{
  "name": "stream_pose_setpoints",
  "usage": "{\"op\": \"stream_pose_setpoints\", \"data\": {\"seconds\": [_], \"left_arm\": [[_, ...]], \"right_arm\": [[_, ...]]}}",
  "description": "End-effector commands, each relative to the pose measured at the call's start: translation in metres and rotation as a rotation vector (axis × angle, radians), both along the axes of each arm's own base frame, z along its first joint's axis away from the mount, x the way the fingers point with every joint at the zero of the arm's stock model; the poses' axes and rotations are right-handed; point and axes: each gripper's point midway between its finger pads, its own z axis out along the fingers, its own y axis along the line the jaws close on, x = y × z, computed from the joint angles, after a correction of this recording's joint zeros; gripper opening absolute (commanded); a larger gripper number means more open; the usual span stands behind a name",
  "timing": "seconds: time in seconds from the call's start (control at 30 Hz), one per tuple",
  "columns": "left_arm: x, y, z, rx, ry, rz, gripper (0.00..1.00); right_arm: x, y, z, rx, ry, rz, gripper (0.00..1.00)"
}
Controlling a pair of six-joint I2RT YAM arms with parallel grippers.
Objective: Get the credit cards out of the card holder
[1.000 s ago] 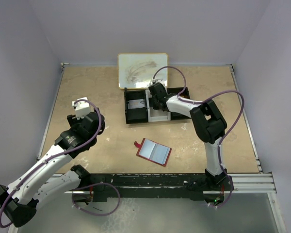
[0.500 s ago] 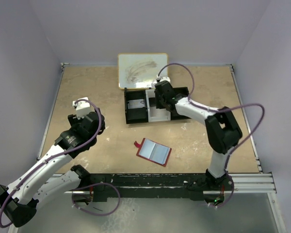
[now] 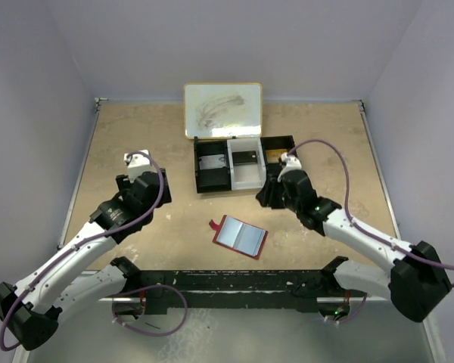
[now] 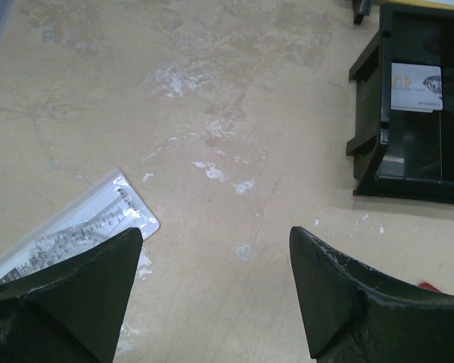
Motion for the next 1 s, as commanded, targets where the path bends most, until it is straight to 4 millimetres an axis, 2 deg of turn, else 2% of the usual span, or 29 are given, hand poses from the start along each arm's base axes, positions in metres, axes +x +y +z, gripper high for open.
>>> {"op": "stream_pose_setpoints", "data": {"seconds": [0.0, 0.13, 0.2, 0.33, 0.7, 0.97], "left_arm": [[0.006, -0.016, -0.005, -0.009, 0.023, -0.076, 0.76], [0.007, -0.022, -0.009, -0.01, 0.043, -0.103, 0.76], [0.007, -0.025, -0.01, -0.019, 0.045, -0.119, 0.76], [0.007, -0.032, -0.011, -0.041, 0.048, -0.151, 0.76], [0.008, -0.031, -0.016, -0.024, 0.067, -0.139, 0.76], [0.007, -0.029, -0.014, -0.028, 0.055, -0.134, 0.76]], "right_arm": [[-0.057, 0.039, -0.002, 0.237, 0.077, 0.088, 0.48], [-0.088, 0.047, -0.025, 0.245, 0.157, 0.096, 0.5], [-0.098, 0.047, -0.038, 0.23, 0.195, 0.095, 0.5], [-0.111, 0.048, -0.05, 0.236, 0.231, 0.092, 0.5], [-0.12, 0.026, -0.074, 0.162, 0.296, -0.002, 0.48], [-0.12, 0.022, -0.08, 0.141, 0.305, -0.025, 0.49]]}}
